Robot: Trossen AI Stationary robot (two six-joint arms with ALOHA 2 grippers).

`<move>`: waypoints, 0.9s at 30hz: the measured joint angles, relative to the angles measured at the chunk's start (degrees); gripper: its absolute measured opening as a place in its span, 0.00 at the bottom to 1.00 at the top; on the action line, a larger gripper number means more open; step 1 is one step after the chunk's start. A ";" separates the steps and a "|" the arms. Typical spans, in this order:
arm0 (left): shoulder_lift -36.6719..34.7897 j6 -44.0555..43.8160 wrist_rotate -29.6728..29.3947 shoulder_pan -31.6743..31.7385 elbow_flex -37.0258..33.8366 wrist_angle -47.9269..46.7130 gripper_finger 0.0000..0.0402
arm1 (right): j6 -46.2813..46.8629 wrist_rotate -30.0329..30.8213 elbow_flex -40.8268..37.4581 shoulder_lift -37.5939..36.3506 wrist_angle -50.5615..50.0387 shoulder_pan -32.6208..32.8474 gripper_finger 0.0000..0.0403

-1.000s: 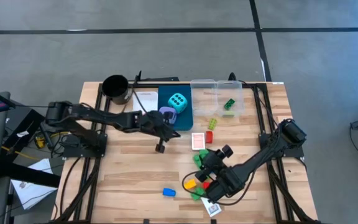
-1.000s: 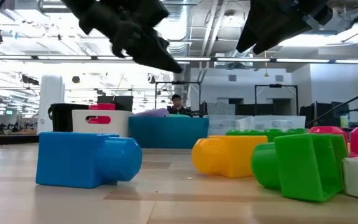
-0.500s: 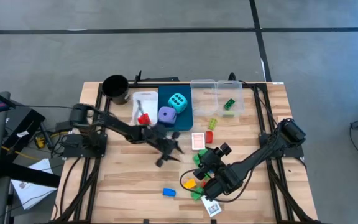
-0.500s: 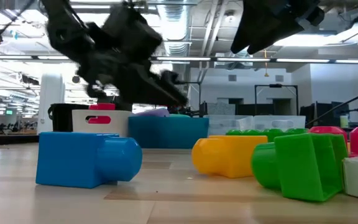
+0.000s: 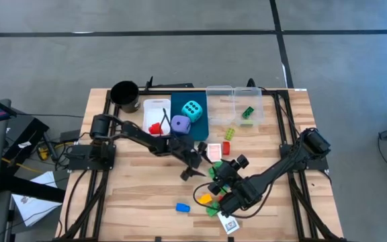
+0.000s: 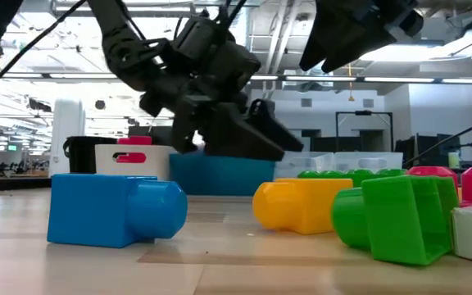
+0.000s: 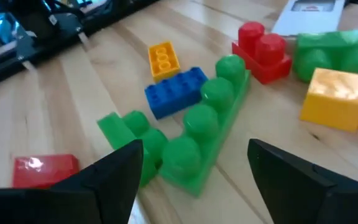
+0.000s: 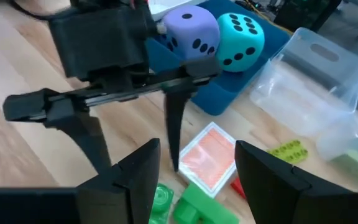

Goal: Pick & Place Toys
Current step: Put the top left large green game piece into the white bin

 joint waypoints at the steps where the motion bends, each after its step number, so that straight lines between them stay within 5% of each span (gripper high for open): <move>1: 0.17 0.81 0.01 0.00 0.81 -0.25 0.70 | 0.66 -0.04 0.00 0.00 -0.10 0.04 0.50; 27: 9.00 2.79 0.40 -3.67 7.32 -8.50 0.69 | 5.76 -1.31 0.02 0.00 -2.46 -0.35 0.50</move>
